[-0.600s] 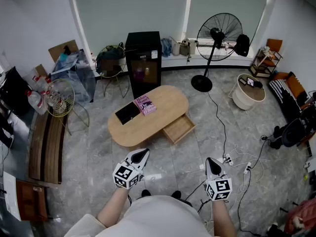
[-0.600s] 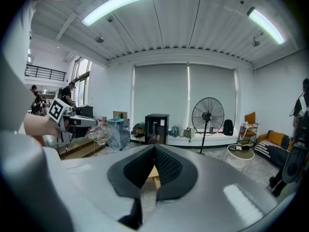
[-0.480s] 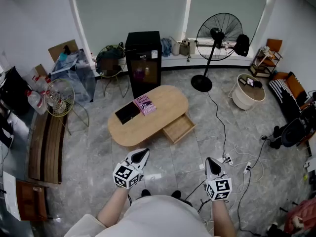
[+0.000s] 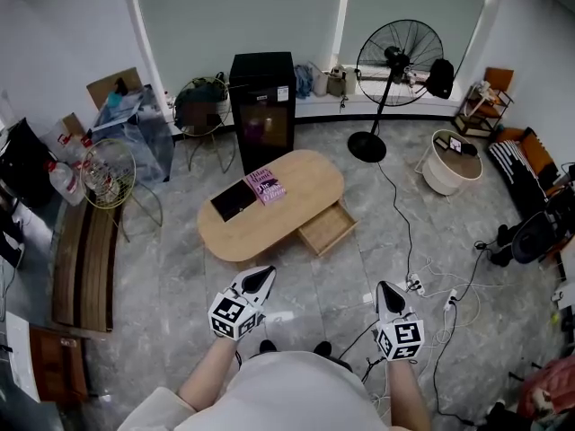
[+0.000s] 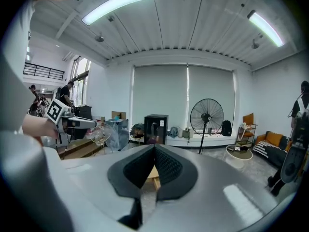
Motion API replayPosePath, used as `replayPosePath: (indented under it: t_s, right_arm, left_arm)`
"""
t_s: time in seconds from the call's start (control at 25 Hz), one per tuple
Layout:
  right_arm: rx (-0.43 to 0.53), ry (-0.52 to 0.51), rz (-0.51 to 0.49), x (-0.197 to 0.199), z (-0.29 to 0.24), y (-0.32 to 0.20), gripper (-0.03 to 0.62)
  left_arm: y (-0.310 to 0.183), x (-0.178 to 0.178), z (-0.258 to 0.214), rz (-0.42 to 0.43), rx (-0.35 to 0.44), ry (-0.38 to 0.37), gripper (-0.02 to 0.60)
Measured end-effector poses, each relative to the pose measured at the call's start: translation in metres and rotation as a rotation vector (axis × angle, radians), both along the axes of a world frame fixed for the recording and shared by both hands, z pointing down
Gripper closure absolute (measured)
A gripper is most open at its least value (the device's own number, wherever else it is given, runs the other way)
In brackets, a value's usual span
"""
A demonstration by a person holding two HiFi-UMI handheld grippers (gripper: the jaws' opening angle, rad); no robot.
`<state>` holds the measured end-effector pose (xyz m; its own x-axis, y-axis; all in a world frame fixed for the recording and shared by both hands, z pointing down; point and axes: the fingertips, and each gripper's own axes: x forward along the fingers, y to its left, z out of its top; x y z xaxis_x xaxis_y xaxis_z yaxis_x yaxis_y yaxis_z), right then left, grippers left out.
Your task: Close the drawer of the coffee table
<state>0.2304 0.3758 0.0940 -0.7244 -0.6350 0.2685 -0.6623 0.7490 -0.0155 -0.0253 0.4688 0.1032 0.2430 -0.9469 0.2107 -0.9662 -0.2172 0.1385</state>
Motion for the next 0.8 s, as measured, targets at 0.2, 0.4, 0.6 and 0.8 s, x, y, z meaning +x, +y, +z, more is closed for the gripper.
replayPosePath:
  t_s: [0.2, 0.4, 0.6, 0.8]
  right_arm:
    - [-0.001, -0.002, 0.016, -0.010, 0.001, 0.006, 0.583]
    - [-0.001, -0.007, 0.044, -0.025, 0.003, 0.015, 0.583]
    - [-0.007, -0.013, 0.063, -0.042, 0.009, 0.033, 0.583]
    - [-0.007, -0.009, 0.077, -0.061, 0.013, 0.049, 0.583]
  left_arm:
    - [0.009, -0.013, 0.004, -0.004, -0.010, 0.002, 0.574]
    - [0.018, -0.029, 0.007, 0.008, -0.017, 0.002, 0.574]
    - [0.031, -0.044, 0.018, 0.026, -0.036, 0.015, 0.574]
    - [0.037, -0.056, 0.026, 0.055, -0.051, 0.025, 0.574]
